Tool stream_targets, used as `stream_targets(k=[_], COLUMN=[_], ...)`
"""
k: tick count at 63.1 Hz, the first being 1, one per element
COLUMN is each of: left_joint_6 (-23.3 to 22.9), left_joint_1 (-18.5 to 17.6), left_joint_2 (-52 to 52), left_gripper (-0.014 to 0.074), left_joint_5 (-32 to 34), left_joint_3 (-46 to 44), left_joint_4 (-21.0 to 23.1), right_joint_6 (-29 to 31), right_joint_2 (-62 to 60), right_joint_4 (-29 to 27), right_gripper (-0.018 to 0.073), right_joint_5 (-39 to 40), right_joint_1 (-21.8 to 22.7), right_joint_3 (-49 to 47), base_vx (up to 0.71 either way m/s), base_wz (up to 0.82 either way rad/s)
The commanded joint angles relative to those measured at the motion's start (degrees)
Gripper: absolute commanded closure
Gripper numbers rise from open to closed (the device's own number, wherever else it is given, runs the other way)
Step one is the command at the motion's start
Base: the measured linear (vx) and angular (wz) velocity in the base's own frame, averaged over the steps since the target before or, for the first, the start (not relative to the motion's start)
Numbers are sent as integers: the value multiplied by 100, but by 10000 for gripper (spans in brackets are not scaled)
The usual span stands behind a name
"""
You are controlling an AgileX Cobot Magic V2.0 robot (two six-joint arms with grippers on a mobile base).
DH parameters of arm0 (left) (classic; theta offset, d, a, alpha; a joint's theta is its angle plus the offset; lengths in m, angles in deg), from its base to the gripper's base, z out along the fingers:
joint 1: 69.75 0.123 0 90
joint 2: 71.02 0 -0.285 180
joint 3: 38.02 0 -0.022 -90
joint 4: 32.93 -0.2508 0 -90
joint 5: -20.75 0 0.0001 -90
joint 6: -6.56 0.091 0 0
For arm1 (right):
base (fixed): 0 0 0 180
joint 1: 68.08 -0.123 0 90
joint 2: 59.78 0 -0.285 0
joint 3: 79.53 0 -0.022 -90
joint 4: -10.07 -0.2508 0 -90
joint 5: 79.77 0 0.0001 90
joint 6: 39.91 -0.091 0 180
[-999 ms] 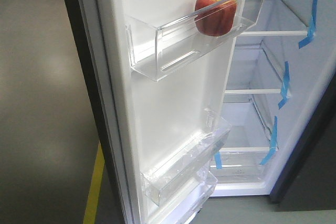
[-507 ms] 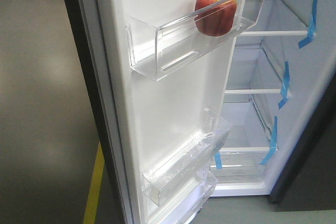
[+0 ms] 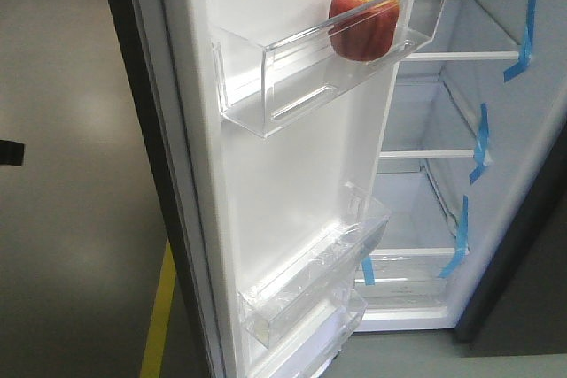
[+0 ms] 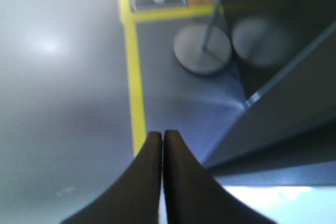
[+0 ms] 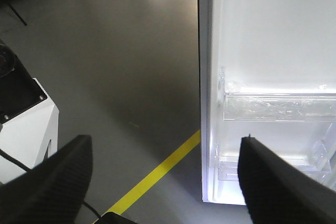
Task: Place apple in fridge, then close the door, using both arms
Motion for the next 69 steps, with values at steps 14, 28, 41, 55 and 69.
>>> stream_targets(k=[14,28,41,55,69], left_joint_6=[935,1765,2380,2370,2378], left_joint_1=[-11,-16,-219,-526,-791], left_joint_2=[-1176,-1964,-2604,-3076,-3142], left_gripper=[603,603,603,603,603], left_joint_5=[612,656,611,657,571], left_joint_3=[-800,-1401,-1889,-2290,-2315], left_joint_4=[1478,2910,4039,4423,4532], right_joint_6=[28,28,28,28,28], right_joint_2=[99,99,99,99,99], right_joint_4=[-217,-217,-217,-217,-217], right_gripper=[15,15,15,15,15], right_joint_5=[275,275,275,275,275], right_joint_1=[10,10,10,10,10], right_joint_3=[-125,-125,-125,-125,-125], base_vx=[0,0,0,0,0], base_wz=[0,0,0,0,0])
